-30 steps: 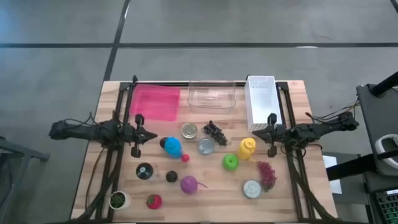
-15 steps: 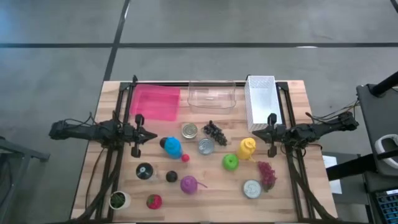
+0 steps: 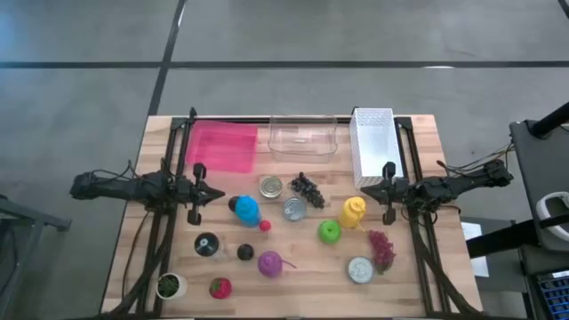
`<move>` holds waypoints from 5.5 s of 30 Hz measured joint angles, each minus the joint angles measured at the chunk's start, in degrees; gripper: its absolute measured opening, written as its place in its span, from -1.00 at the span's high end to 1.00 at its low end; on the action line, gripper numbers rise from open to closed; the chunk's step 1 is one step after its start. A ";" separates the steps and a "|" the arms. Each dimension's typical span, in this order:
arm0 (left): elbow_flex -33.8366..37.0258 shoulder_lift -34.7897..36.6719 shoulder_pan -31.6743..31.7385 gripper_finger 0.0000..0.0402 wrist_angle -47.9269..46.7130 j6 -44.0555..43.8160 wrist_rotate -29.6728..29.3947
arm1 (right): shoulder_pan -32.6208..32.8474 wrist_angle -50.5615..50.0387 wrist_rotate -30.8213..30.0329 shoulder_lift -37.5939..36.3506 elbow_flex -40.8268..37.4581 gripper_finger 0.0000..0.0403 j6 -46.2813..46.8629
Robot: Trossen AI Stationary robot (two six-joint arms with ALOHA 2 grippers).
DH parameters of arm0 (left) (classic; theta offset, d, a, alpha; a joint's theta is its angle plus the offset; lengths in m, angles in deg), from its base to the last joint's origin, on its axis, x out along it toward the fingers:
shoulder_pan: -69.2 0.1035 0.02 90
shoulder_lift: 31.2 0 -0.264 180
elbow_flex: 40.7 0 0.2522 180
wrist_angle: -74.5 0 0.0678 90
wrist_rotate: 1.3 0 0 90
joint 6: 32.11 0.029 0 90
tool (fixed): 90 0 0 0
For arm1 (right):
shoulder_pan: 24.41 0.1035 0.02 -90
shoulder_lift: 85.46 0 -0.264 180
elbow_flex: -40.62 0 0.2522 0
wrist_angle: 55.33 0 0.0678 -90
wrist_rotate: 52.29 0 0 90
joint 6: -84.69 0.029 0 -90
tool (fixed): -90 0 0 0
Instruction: Pick & Place Food Item
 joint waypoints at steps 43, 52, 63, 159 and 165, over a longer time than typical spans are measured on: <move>0.00 0.00 0.00 0.92 0.00 -0.17 0.00 | 0.02 0.00 0.00 0.01 0.00 0.96 0.01; 0.00 0.00 0.00 0.92 0.00 -0.15 0.00 | 0.01 0.02 0.02 0.02 0.00 0.96 1.97; 0.00 0.00 0.00 0.92 0.00 -0.13 0.00 | 0.02 11.47 0.05 0.00 -0.01 0.96 -4.90; 0.00 0.00 -0.02 0.92 0.01 -0.02 -0.02 | 0.00 -49.69 22.79 35.24 52.51 0.43 6.33; 0.00 0.00 -0.01 0.92 0.00 -0.04 0.00 | 0.02 -50.47 24.05 37.77 52.46 0.23 5.01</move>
